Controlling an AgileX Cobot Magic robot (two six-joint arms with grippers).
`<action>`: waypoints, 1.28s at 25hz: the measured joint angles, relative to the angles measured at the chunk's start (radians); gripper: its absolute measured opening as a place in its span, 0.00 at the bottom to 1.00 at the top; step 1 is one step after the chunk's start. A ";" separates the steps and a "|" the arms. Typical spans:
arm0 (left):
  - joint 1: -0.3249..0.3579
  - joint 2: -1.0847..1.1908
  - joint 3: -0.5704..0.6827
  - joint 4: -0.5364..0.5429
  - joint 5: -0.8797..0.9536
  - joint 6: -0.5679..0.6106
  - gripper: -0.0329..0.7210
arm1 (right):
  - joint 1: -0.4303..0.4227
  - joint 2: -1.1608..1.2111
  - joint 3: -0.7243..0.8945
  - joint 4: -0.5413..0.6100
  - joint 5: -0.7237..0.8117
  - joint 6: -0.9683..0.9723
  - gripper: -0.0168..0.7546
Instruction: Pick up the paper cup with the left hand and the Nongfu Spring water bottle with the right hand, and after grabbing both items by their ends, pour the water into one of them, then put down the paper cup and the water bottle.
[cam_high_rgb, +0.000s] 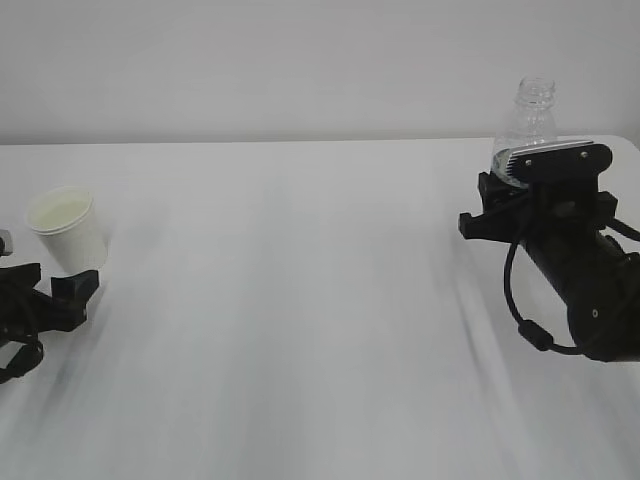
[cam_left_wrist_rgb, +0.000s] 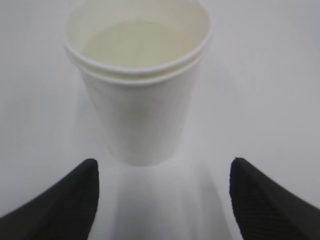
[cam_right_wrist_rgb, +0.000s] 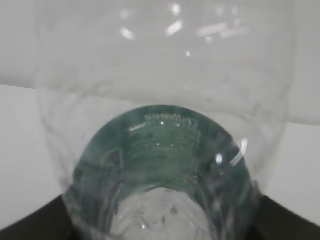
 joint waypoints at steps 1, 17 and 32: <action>0.000 0.000 0.000 0.011 0.000 0.000 0.82 | 0.000 0.000 0.000 0.000 0.000 0.000 0.56; -0.005 -0.032 -0.004 0.297 0.000 0.000 0.82 | 0.000 0.000 0.000 0.000 0.000 0.000 0.56; -0.180 -0.034 -0.023 0.303 0.000 0.000 0.82 | 0.000 0.000 0.000 0.000 0.000 0.004 0.56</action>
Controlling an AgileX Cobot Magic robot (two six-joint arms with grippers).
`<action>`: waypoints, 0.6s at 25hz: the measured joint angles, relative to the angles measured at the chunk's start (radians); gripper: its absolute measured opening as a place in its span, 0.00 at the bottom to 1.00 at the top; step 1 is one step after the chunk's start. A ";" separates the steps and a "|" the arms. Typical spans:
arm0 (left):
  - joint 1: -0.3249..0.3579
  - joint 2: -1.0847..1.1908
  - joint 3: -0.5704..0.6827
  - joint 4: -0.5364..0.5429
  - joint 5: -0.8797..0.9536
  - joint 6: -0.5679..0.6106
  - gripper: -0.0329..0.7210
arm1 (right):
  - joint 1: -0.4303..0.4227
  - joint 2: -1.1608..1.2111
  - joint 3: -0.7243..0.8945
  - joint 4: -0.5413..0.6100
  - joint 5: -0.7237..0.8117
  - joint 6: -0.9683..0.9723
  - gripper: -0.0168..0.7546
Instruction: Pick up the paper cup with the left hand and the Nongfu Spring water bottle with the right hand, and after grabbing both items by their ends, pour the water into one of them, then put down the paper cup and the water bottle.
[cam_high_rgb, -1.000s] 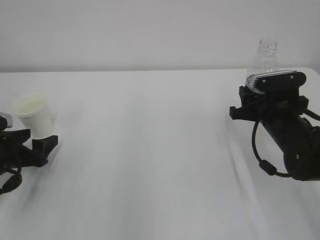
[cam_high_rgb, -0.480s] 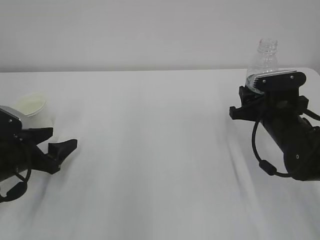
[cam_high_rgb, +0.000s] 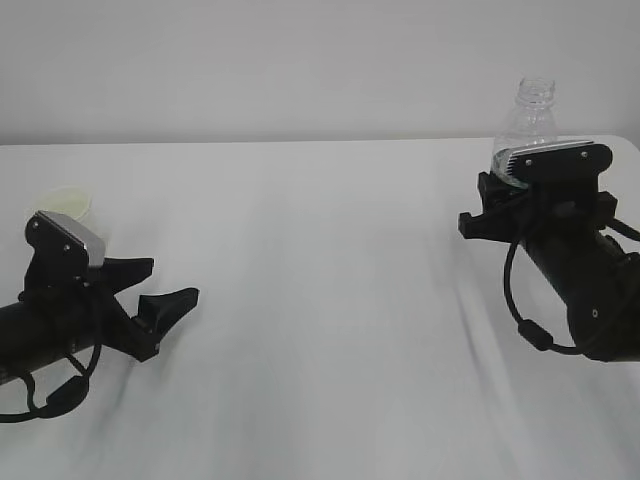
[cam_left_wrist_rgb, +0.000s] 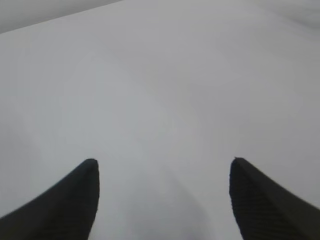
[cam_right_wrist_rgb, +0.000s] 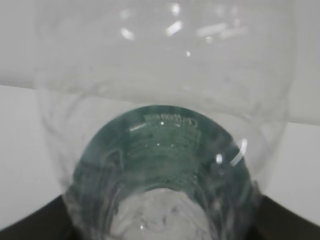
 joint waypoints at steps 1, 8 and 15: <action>-0.007 0.000 0.000 -0.002 0.000 0.000 0.82 | 0.000 0.004 -0.002 0.000 0.000 0.001 0.56; -0.021 0.000 -0.020 -0.004 0.000 0.000 0.82 | 0.000 0.073 -0.059 -0.002 -0.006 0.012 0.56; -0.021 0.000 -0.020 -0.004 0.000 0.000 0.82 | 0.000 0.140 -0.119 -0.002 -0.006 0.033 0.56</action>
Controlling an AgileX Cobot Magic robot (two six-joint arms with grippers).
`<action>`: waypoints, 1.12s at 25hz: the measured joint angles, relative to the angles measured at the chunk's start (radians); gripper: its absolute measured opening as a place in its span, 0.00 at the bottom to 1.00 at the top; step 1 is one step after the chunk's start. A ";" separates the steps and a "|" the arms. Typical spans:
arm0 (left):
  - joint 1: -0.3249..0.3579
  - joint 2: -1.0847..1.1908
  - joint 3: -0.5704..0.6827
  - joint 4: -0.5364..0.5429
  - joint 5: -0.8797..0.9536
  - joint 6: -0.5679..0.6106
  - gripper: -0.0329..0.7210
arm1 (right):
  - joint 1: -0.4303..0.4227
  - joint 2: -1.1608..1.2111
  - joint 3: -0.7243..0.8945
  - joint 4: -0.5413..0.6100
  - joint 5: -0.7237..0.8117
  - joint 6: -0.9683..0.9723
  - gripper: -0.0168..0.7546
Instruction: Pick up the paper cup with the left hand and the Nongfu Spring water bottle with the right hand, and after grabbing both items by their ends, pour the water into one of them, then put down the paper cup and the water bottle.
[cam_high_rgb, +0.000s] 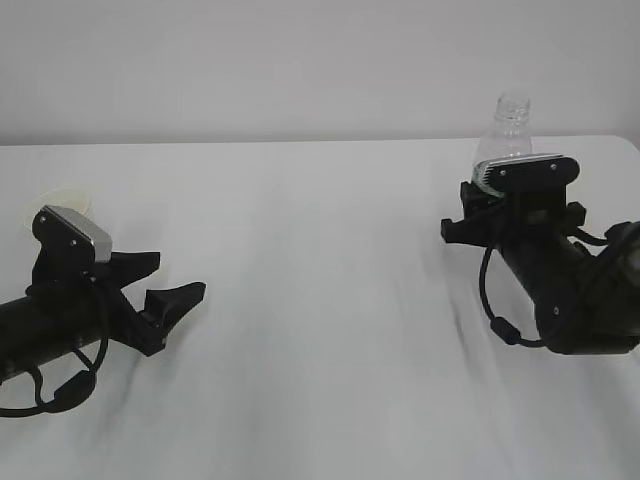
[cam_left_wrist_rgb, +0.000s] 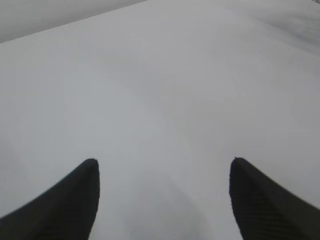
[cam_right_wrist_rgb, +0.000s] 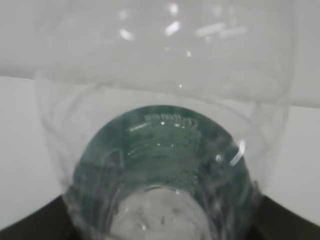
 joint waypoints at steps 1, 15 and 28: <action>0.000 0.000 0.000 0.000 0.000 0.000 0.81 | 0.000 0.013 -0.009 0.000 0.000 0.000 0.56; 0.000 0.000 0.000 0.000 0.000 0.000 0.79 | 0.000 0.098 -0.060 -0.002 0.004 0.002 0.56; 0.000 0.000 0.000 -0.012 0.000 0.000 0.79 | 0.000 0.098 -0.060 -0.016 -0.007 0.002 0.70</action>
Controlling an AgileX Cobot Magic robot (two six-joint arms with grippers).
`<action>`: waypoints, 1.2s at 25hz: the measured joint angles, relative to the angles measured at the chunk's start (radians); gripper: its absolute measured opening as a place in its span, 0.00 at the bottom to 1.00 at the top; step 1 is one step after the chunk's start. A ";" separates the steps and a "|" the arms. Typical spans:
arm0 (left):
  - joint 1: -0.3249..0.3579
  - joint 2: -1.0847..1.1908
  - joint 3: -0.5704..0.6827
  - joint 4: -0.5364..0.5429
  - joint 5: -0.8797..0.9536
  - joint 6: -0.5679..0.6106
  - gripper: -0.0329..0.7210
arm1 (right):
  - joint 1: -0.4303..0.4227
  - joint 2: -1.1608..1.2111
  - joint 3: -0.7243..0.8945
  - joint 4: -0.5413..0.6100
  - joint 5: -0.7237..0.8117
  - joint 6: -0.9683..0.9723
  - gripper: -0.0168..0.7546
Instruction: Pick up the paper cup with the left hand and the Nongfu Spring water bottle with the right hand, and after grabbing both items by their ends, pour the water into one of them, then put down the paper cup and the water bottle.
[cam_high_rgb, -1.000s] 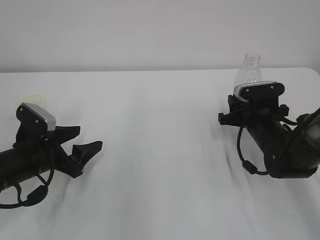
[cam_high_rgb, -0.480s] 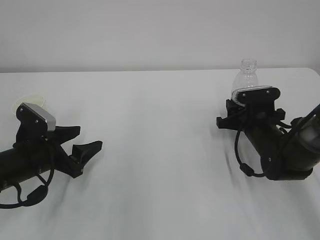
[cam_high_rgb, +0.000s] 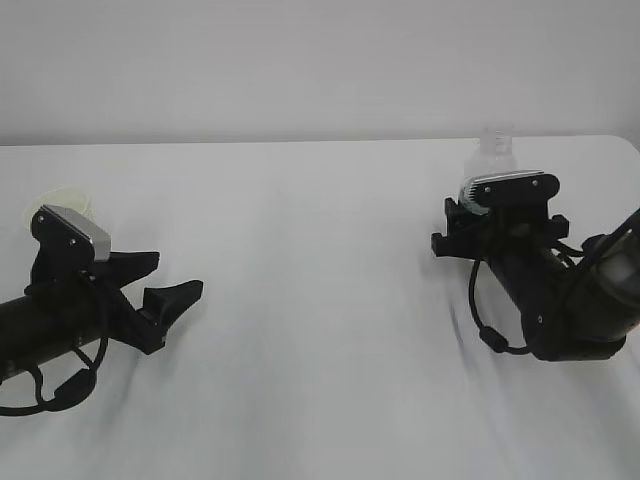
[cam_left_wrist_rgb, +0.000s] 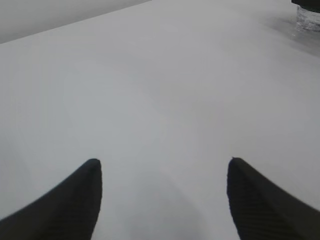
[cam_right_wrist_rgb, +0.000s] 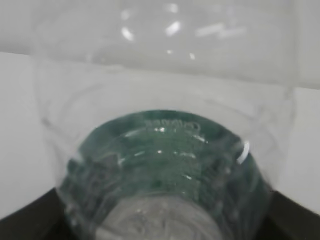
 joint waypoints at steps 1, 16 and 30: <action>0.000 0.000 0.000 0.000 0.000 0.000 0.79 | 0.000 0.000 0.000 0.000 -0.002 0.000 0.72; 0.000 0.000 0.000 -0.002 0.000 0.000 0.79 | 0.000 0.000 0.032 -0.002 -0.017 0.000 0.74; 0.000 0.000 0.000 -0.011 0.000 0.000 0.79 | 0.000 -0.046 0.124 -0.013 -0.019 0.051 0.74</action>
